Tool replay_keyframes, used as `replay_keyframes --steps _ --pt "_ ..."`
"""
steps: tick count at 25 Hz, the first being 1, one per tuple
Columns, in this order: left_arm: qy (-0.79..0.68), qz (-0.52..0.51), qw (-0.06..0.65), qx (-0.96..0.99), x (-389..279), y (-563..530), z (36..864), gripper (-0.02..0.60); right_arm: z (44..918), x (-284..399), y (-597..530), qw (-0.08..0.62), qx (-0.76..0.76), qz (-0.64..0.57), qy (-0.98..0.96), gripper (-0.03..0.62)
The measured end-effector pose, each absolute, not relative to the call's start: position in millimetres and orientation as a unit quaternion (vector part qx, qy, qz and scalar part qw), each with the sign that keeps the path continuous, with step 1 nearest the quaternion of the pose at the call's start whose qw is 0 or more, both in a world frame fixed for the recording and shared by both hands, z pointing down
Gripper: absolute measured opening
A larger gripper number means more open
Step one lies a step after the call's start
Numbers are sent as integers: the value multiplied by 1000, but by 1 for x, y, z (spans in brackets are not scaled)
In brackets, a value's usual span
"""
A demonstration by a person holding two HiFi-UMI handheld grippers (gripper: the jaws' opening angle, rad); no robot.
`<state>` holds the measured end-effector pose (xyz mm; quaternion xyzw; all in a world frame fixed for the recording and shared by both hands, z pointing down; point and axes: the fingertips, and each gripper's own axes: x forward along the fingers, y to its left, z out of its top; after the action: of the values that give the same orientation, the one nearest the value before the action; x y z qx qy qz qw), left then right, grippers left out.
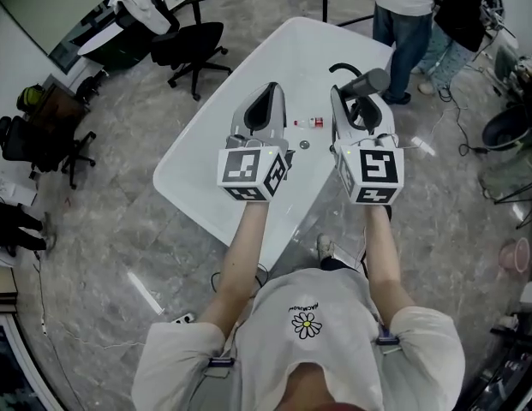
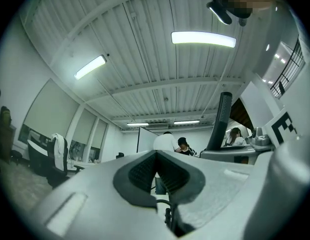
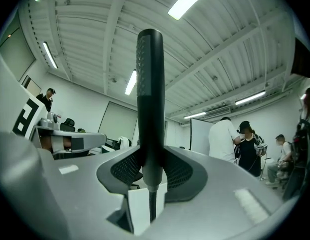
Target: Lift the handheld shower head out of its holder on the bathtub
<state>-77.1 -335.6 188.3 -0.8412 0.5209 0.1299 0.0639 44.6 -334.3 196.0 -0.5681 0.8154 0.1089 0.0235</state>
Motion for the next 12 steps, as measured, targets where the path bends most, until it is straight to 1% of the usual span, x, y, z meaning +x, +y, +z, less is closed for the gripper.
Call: replay_keyframes --steps 6,12 --pt "511 134 85 -845 -81 -313 170 2 181 37 -306 35 -571 115 812 154" --pt "511 132 90 -844 -87 -302 170 2 180 35 -296 39 -576 123 807 153"
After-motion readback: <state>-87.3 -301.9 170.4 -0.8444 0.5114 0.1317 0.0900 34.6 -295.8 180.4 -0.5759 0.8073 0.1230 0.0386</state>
